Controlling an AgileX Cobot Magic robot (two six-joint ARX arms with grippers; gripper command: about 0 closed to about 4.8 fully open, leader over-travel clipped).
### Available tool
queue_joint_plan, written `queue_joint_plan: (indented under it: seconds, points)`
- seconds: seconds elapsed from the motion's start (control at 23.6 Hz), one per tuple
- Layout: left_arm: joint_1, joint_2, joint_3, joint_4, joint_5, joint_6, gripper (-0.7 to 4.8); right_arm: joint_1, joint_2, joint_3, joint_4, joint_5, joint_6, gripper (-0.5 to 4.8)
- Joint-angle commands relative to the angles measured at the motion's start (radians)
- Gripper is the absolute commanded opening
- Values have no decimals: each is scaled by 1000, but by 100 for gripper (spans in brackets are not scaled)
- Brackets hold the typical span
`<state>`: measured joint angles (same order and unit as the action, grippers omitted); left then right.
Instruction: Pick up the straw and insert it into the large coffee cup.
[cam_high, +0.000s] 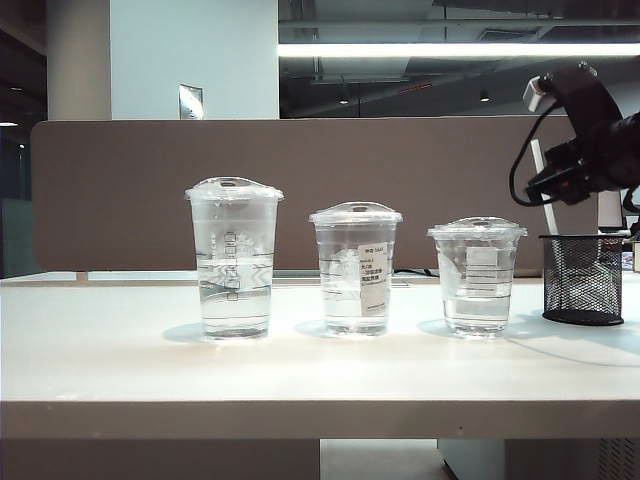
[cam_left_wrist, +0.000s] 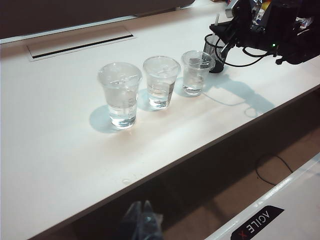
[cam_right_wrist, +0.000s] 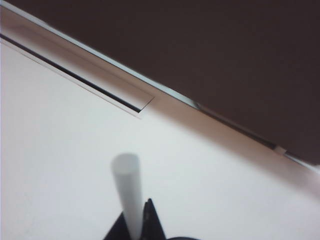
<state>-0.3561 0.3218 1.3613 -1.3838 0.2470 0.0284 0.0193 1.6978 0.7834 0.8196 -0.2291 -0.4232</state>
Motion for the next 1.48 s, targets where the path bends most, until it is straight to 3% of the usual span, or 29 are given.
queue_joint_plan:
  seconds: [0.04, 0.34, 0.47, 0.55, 0.64, 0.76, 0.89, 1.02, 1.48]
  points:
    - [0, 1, 2, 9, 1, -2, -3, 0, -13, 36, 23, -6, 3, -1]
    - [0, 1, 2, 9, 1, -2, -3, 1, -141, 150, -101, -6, 4, -1]
    - [0, 1, 2, 9, 1, -2, -3, 22, -291, 220, -249, -6, 23, -1]
    - [0, 1, 2, 9, 1, -2, -3, 60, -398, 271, -350, -6, 99, -1]
    - [0, 1, 2, 9, 1, -2, -3, 119, -482, 319, -428, -7, 263, -1]
    - [0, 1, 2, 9, 1, -2, -3, 207, -506, 354, -452, -18, 369, -1]
    - [0, 1, 2, 9, 2, -2, -3, 319, -489, 370, -454, -6, 370, -1]
    - [-1, 1, 2, 9, 1, -2, -3, 452, -429, 379, -449, 87, 370, -1]
    - [-1, 1, 2, 9, 0, -2, -3, 667, -264, 380, -415, 128, 370, -1]
